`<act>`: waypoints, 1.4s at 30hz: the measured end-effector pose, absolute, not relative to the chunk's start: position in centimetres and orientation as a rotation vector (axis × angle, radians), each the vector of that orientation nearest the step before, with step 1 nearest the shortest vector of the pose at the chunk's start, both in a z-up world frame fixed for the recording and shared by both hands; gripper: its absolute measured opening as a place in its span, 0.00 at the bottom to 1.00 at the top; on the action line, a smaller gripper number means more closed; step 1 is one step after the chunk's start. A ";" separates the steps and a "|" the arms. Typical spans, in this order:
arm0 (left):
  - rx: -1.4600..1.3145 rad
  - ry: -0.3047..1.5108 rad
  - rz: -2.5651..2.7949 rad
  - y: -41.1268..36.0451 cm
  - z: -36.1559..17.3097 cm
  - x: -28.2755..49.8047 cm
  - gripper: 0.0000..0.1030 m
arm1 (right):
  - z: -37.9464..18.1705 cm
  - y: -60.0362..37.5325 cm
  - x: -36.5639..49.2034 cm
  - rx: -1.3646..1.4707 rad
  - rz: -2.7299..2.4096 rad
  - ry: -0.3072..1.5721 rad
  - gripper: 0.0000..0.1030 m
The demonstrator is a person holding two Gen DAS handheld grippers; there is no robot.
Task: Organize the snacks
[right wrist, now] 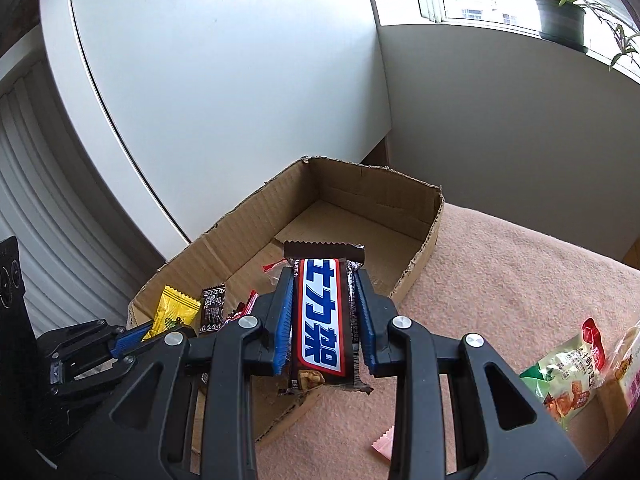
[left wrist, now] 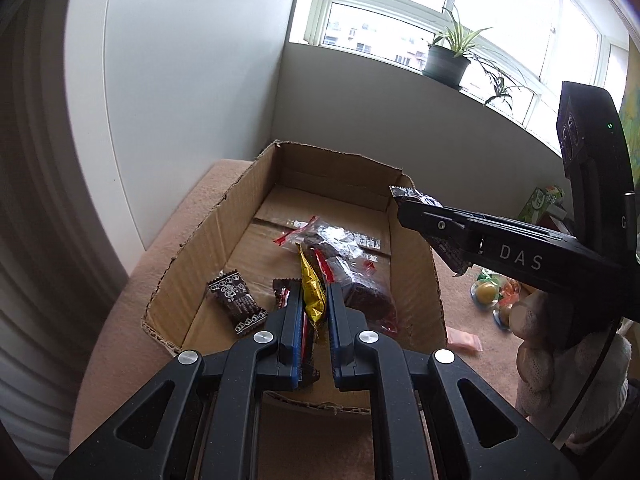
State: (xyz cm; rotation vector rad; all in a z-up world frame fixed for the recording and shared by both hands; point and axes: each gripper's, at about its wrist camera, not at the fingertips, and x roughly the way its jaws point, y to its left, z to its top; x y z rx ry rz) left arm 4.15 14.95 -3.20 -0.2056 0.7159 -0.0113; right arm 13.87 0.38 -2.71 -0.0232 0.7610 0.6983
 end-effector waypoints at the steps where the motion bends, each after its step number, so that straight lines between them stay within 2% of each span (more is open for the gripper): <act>1: -0.204 0.714 -0.008 15.0 -3.2 4.2 0.10 | -2.7 0.4 13.8 -0.027 0.696 0.756 0.29; 3: -0.200 0.713 0.000 15.1 -3.2 4.3 0.11 | -2.5 0.7 13.8 -0.033 0.684 0.746 0.43; 4: -0.199 0.713 0.001 15.1 -3.2 4.3 0.16 | -2.4 0.6 13.8 -0.029 0.678 0.738 0.65; 5: -0.200 0.713 0.002 15.2 -3.3 4.3 0.19 | -2.3 0.4 13.7 -0.022 0.670 0.724 0.79; 6: -0.202 0.712 0.004 15.2 -3.3 4.2 0.23 | -2.0 0.2 13.5 -0.013 0.669 0.709 0.81; 12: -0.213 0.702 0.010 15.5 -3.0 4.1 0.26 | -1.1 -0.7 13.1 -0.007 0.659 0.681 0.87; 24: -0.203 0.694 -0.024 13.9 -2.5 4.2 0.26 | -0.8 -5.4 12.5 -0.027 0.604 0.671 0.87; 42: -0.144 0.762 -0.226 5.2 -2.8 3.7 0.26 | -4.4 -15.8 9.8 -0.032 0.521 0.771 0.87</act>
